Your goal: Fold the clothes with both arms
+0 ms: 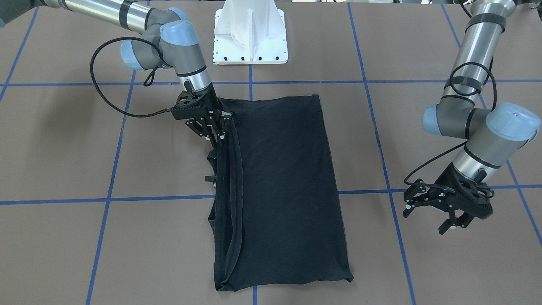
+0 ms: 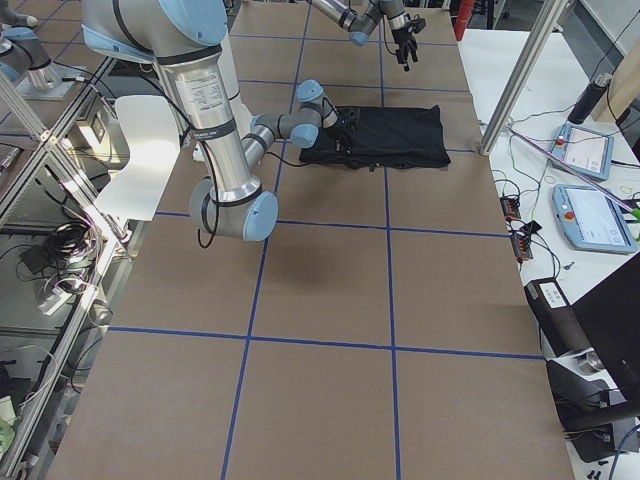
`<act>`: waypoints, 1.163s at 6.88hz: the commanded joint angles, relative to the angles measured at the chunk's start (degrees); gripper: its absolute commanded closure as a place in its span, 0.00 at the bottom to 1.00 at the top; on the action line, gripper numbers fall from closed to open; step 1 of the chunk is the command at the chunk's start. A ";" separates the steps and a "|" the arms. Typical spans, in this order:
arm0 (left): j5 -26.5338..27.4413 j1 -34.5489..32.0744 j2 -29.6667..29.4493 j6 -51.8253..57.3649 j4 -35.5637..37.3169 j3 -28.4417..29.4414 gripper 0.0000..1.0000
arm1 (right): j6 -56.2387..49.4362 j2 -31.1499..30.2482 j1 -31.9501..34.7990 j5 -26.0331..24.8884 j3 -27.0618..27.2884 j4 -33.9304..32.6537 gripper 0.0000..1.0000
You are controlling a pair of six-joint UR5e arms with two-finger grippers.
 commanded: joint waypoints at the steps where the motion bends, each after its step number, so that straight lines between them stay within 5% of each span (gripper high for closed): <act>1: -0.03 0.01 -0.01 0.02 0.00 -0.02 0.00 | -1.00 6.60 -2.05 0.63 0.75 -13.42 0.00; 4: -0.03 0.01 -0.01 0.02 0.00 -0.11 0.00 | -17.05 5.66 -5.74 0.80 0.92 -20.65 0.28; 8: 0.06 -0.08 0.08 -0.07 0.00 -0.02 0.00 | -21.39 7.06 -6.55 8.96 0.40 -25.83 0.38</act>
